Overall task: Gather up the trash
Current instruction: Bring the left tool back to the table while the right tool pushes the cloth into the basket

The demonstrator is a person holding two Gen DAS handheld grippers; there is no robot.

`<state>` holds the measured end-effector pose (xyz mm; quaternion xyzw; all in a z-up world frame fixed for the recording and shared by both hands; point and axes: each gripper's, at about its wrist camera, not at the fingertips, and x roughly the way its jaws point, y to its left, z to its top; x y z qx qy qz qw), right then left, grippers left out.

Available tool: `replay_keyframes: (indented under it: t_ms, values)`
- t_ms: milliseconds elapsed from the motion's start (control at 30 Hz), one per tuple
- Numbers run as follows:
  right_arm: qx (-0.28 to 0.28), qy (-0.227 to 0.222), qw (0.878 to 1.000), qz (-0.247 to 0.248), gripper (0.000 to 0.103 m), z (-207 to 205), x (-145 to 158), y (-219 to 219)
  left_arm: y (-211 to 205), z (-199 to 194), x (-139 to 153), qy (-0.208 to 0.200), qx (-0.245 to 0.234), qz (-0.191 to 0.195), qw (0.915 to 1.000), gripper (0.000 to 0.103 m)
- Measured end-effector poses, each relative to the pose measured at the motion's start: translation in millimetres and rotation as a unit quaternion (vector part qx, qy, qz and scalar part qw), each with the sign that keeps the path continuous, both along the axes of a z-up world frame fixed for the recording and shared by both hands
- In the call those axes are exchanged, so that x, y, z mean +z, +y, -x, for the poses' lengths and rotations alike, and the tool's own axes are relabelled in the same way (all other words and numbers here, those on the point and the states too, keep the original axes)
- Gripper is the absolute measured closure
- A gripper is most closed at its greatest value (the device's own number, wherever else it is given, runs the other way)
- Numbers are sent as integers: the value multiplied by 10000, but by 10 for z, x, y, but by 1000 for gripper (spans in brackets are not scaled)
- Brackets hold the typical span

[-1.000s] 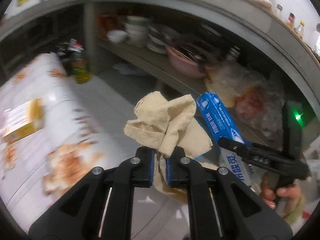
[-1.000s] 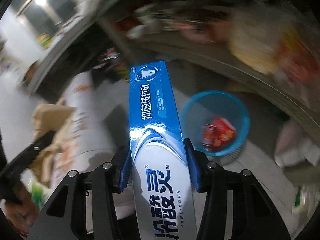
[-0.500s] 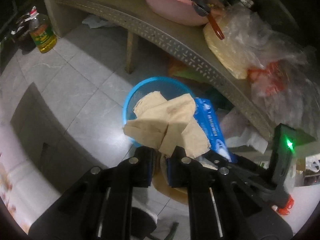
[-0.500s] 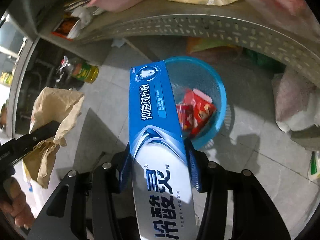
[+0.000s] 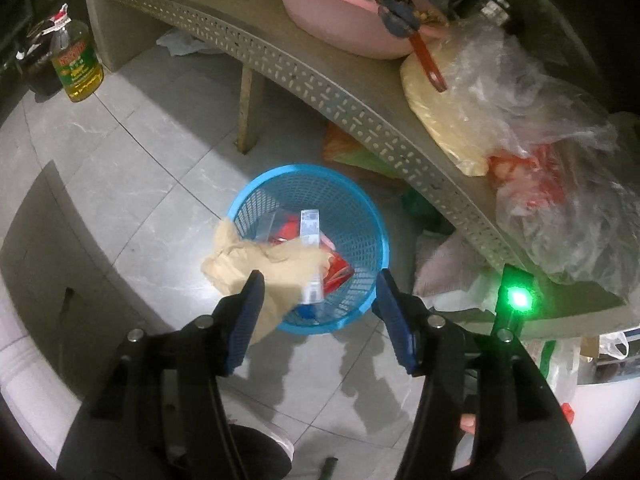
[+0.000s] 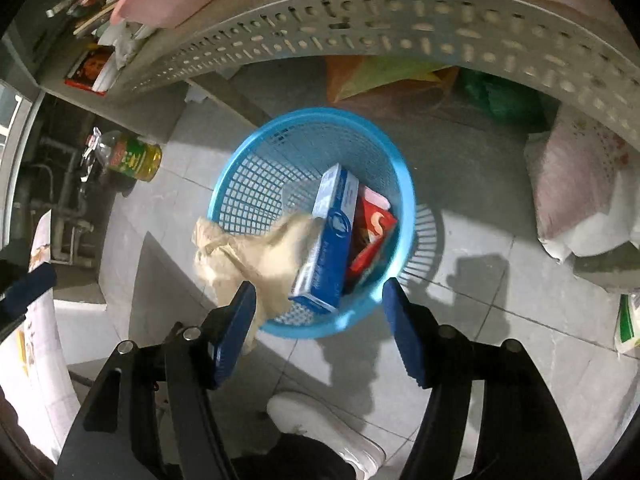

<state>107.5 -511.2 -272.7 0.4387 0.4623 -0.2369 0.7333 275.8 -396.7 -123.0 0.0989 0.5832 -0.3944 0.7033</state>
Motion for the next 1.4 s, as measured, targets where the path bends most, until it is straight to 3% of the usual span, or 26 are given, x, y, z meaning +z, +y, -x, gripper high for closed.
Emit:
replay_keyframes:
  t_ms: [300, 500, 633, 733, 800, 1000, 1233, 1400]
  values:
    - [132, -210, 9992, 303, 39, 295, 370, 262, 536, 92, 424, -195, 385, 474, 9979, 38]
    - [427, -501, 9963, 547, 39, 213, 693, 477, 1067, 231, 710, -258, 590, 833, 9944, 37]
    - [909, -649, 9924, 525, 39, 20, 722, 669, 1502, 344, 921, -402, 751, 964, 9917, 37]
    - [1377, -625, 9878, 359, 39, -303, 533, 791, 1886, 458, 1150, -711, 868, 991, 9887, 35]
    - [1613, -403, 9857, 283, 39, -560, 317, 836, 2206, 558, 1305, -1003, 1022, 1022, 9844, 33]
    - [2123, 191, 9767, 252, 42, -1307, -302, 943, 2871, 701, 1500, -1378, 1430, 984, 9751, 32]
    - [2231, 708, 9711, 468, 55, -1785, -815, 899, 3375, 735, 1546, -1489, 1731, 886, 9695, 32]
    - [2245, 648, 9719, 299, 69, -1824, -935, 847, 3529, 719, 1440, -1324, 1952, 884, 9678, 32]
